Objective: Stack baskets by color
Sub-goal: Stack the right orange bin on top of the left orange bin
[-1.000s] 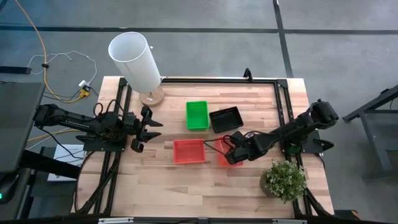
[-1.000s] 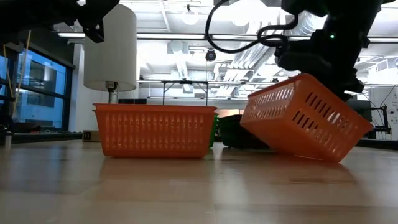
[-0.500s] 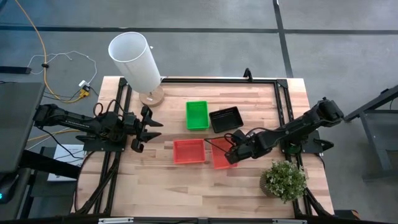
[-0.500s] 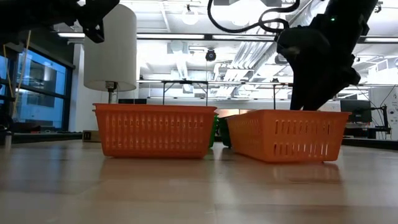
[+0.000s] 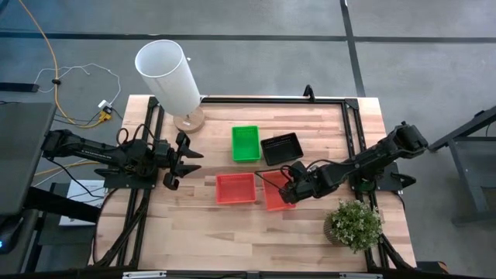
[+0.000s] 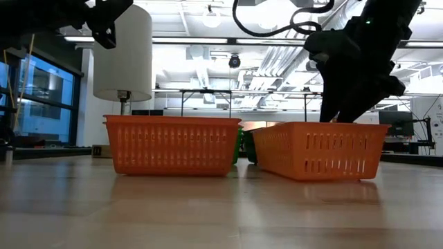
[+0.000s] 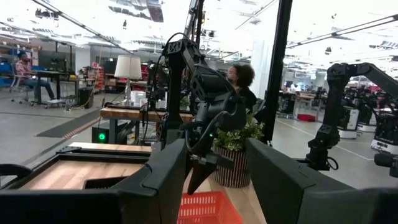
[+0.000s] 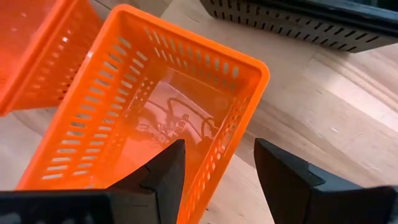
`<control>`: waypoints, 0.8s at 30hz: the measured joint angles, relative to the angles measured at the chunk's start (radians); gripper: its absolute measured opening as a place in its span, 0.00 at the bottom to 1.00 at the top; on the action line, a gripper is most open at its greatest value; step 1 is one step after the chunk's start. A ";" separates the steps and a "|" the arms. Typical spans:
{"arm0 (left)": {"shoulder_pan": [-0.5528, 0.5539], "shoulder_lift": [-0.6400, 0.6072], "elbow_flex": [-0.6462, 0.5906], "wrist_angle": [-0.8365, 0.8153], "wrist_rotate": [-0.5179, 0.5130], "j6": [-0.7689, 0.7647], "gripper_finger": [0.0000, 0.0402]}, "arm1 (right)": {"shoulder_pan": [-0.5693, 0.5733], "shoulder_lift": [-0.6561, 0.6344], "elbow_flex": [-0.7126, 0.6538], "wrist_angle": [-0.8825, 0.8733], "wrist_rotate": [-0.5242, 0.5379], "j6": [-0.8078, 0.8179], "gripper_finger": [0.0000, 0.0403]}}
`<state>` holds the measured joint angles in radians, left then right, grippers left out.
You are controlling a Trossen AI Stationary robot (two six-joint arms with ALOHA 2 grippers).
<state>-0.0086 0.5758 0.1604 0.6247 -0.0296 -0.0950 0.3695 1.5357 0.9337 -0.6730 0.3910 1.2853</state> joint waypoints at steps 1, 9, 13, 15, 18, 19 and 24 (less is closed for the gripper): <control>0.000 0.000 0.000 0.000 0.000 0.000 0.39 | 0.000 0.004 0.000 0.002 0.003 0.000 0.44; 0.000 0.000 0.000 -0.004 0.000 -0.008 0.39 | 0.000 0.100 0.000 0.008 0.028 0.035 0.44; 0.000 0.000 0.000 -0.004 0.000 -0.007 0.39 | 0.000 0.140 -0.001 0.010 0.026 0.060 0.44; 0.000 0.000 0.000 -0.004 0.000 -0.007 0.39 | 0.000 0.153 -0.001 0.020 0.020 0.061 0.44; 0.000 0.000 0.000 -0.004 0.000 -0.007 0.39 | 0.000 0.162 -0.001 0.055 0.021 0.060 0.44; 0.000 0.000 0.000 -0.004 0.000 -0.007 0.39 | 0.000 0.162 -0.001 0.066 0.023 0.054 0.44; 0.000 0.000 0.000 -0.005 0.000 -0.007 0.39 | 0.000 0.162 -0.001 0.072 0.020 0.038 0.44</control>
<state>-0.0082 0.5758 0.1604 0.6201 -0.0292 -0.1024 0.3695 1.6978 0.9329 -0.6007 0.4111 1.3228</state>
